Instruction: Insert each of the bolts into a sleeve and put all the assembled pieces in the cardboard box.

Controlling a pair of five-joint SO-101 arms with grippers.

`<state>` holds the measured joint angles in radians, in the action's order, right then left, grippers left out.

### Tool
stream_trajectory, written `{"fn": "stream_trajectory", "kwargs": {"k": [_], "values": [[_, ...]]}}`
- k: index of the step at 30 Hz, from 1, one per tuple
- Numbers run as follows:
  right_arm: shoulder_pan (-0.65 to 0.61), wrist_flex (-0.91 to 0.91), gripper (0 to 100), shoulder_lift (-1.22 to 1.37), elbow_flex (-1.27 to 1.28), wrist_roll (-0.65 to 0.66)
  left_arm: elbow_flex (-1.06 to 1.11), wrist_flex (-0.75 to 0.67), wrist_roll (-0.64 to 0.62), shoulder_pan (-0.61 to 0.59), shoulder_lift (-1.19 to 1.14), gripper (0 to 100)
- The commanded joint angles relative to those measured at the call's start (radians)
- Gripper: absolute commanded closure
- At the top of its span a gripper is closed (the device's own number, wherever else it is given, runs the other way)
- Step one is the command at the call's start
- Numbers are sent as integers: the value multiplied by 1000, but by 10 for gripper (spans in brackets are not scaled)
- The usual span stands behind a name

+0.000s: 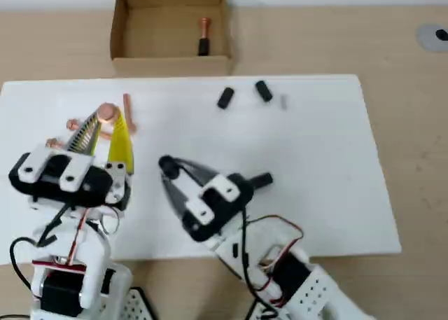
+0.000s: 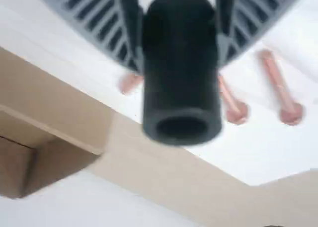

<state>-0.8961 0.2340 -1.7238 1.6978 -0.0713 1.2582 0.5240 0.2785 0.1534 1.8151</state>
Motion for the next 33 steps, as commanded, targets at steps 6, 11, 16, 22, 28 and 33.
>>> {"fn": "stream_trajectory", "kwargs": {"k": [6, 11, 16, 22, 28, 33], "values": [[-33, -28, 989, -16, 1, 5, -68, 8, -69, 130, 12, 993], [-33, -28, 989, -16, 1, 5, -68, 87, -77, 164, 12, 993], [-33, -26, 989, -16, 1, 5, -68, 127, -120, 173, 12, 993], [-33, -26, 989, -15, 1, 3, -135, 186, -147, 193, 8, 993], [-33, -25, 989, -15, 1, 3, -319, 393, -144, 284, 7, 993], [-33, -25, 989, -15, 2, 3, -394, 499, -175, 333, 7, 993]]}}
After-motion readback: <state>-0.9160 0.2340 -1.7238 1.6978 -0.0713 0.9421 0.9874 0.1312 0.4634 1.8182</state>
